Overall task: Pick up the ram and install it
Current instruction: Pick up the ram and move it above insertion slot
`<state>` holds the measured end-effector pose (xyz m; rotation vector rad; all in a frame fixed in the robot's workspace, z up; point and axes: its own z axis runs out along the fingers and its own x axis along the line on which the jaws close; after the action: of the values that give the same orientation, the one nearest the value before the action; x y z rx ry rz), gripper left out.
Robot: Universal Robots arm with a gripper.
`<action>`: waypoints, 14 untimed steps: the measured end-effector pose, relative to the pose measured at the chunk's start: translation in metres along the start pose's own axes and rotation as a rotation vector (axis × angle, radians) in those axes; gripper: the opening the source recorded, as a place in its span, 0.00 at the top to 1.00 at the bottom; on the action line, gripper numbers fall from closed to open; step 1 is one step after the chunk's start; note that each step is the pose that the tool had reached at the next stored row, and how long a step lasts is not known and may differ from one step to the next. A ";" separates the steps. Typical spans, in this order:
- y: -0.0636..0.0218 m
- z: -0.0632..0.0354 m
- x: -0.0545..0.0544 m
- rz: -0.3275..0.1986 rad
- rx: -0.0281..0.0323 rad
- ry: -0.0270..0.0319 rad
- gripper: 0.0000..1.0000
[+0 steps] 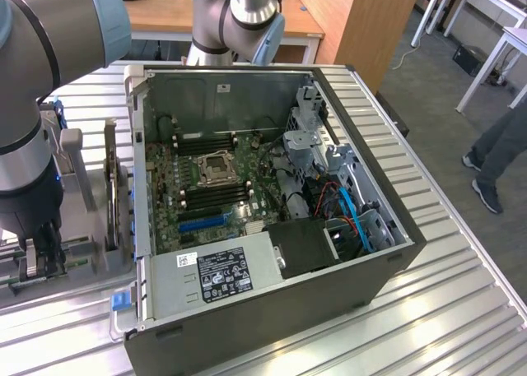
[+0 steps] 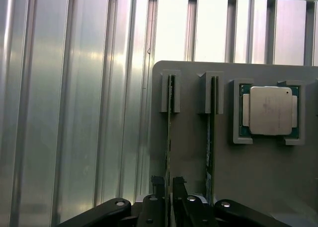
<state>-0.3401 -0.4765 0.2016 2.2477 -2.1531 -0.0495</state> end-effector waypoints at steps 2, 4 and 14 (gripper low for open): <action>0.0000 -0.0002 0.000 0.000 0.0000 0.0000 0.78; 0.0000 -0.0004 0.000 0.000 -0.0001 0.0001 0.78; 0.0000 -0.0004 0.000 0.000 -0.0001 0.0001 0.87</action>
<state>-0.3401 -0.4765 0.2020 2.2475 -2.1530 -0.0496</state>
